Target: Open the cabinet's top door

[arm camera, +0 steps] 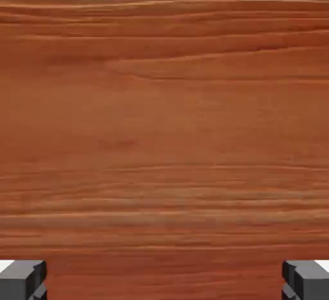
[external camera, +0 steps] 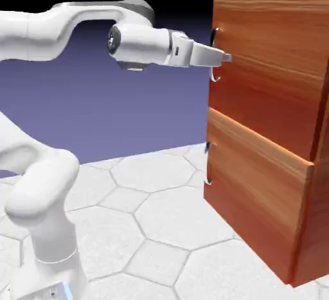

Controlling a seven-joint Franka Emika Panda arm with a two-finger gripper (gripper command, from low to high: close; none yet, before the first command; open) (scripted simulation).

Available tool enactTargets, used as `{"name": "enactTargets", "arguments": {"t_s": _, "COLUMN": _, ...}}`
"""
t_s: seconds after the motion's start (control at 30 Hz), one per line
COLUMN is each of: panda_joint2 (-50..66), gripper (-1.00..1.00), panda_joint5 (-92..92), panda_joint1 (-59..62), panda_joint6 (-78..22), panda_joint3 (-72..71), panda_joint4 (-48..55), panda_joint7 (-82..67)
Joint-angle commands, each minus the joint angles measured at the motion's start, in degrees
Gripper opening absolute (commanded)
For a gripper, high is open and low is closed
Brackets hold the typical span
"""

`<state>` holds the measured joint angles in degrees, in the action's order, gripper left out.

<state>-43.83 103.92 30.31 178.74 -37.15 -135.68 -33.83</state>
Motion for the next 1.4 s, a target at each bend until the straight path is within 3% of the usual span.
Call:
{"name": "enactTargets", "arguments": {"t_s": 0.0, "panda_joint2": -0.3, "gripper": 0.00, "panda_joint5": 2.5, "panda_joint1": 0.7, "panda_joint6": 0.1, "panda_joint3": -0.9, "panda_joint4": 0.6, "panda_joint7": -1.8}}
{"name": "enactTargets", "arguments": {"t_s": 0.77, "panda_joint2": -6.4, "gripper": 0.00, "panda_joint5": 59.8, "panda_joint1": 17.8, "panda_joint6": 2.7, "panda_joint3": -21.4, "panda_joint4": 14.6, "panda_joint7": -43.9}}
{"name": "enactTargets", "arguments": {"t_s": 1.0, "panda_joint2": -3.0, "gripper": 0.00, "panda_joint5": 62.1, "panda_joint1": 28.7, "panda_joint6": 1.1, "panda_joint3": -28.6, "panda_joint4": 21.9, "panda_joint7": -45.5}}
{"name": "enactTargets", "arguments": {"t_s": 1.03, "panda_joint2": -3.0, "gripper": -1.00, "panda_joint5": 62.1, "panda_joint1": 28.7, "panda_joint6": 1.1, "panda_joint3": -28.6, "panda_joint4": 21.9, "panda_joint7": -45.5}}
{"name": "enactTargets", "arguments": {"t_s": 1.37, "panda_joint2": -1.6, "gripper": -1.00, "panda_joint5": 56.1, "panda_joint1": 10.0, "panda_joint6": -4.3, "panda_joint3": -15.6, "panda_joint4": 10.2, "panda_joint7": -46.7}}
